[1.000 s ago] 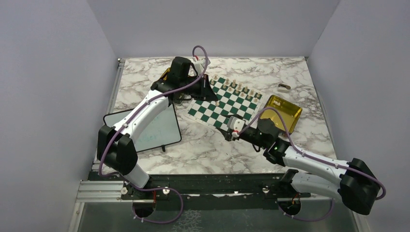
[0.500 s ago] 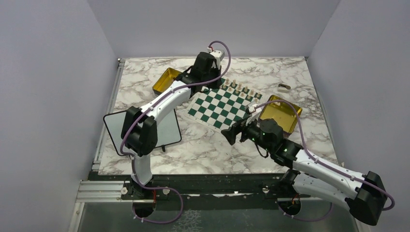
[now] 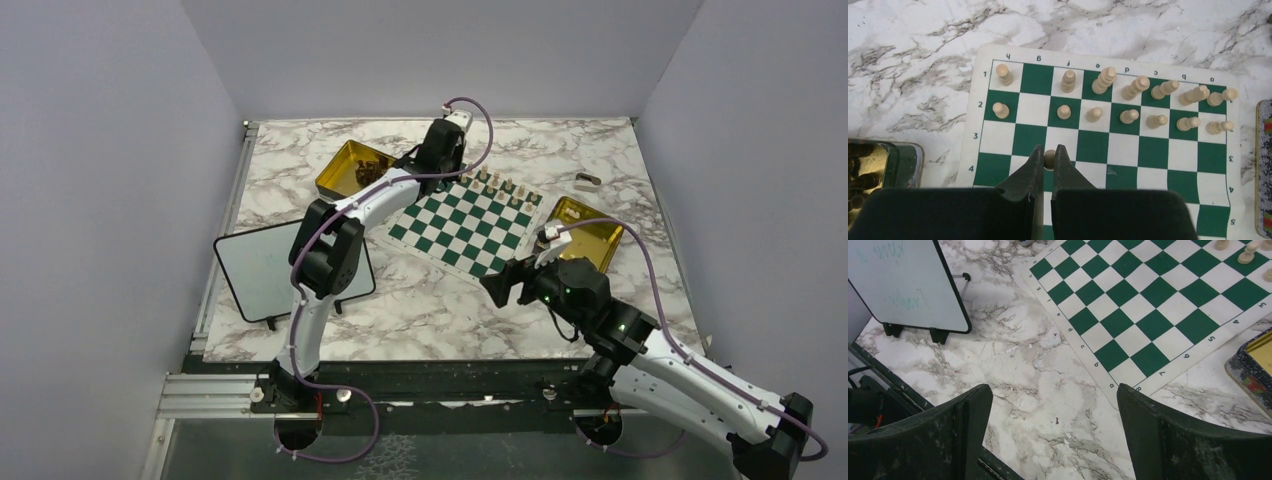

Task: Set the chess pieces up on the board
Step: Place the chess piece on the chessboard.

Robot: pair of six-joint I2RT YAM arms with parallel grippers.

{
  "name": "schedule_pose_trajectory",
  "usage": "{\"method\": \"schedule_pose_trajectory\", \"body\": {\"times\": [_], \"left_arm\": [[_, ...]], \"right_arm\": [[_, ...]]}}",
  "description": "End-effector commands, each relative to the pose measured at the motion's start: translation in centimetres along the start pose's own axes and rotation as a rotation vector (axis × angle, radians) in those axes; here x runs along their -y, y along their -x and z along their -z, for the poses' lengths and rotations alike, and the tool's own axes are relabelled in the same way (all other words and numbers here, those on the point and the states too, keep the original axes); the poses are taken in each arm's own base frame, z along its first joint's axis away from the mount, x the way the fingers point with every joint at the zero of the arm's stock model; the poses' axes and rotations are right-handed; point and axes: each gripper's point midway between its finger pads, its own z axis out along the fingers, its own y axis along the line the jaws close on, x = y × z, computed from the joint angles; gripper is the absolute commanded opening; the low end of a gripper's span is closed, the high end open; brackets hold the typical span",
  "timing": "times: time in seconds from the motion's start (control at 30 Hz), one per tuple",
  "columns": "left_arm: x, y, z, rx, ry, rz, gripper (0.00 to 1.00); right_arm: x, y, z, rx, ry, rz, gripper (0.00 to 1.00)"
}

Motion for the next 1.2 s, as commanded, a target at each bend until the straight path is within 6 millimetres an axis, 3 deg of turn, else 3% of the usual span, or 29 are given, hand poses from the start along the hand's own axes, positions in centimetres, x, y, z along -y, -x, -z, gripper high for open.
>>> {"method": "schedule_pose_trajectory", "body": {"times": [0.0, 0.43, 0.57, 0.83, 1.17], "left_arm": [[-0.1, 3.6, -1.2, 0.162, 0.033, -0.010, 0.02], [-0.7, 1.0, -5.9, 0.116, 0.055, -0.016, 0.02], [-1.5, 0.8, -6.4, 0.126, 0.071, -0.009, 0.02], [-2.5, 0.2, -7.3, 0.109, 0.073, 0.003, 0.02], [-2.2, -1.7, -8.8, 0.077, 0.044, 0.006, 0.02]], "right_arm": [[1.5, -0.5, 0.9, -0.005, -0.072, -0.005, 1.00], [2.0, -0.3, 0.3, -0.023, -0.124, -0.001, 1.00], [1.9, 0.5, 0.3, -0.018, -0.129, 0.002, 1.00], [2.4, -0.2, 0.4, -0.028, -0.147, 0.014, 1.00], [2.9, 1.0, 0.9, 0.002, -0.179, 0.034, 1.00]]}}
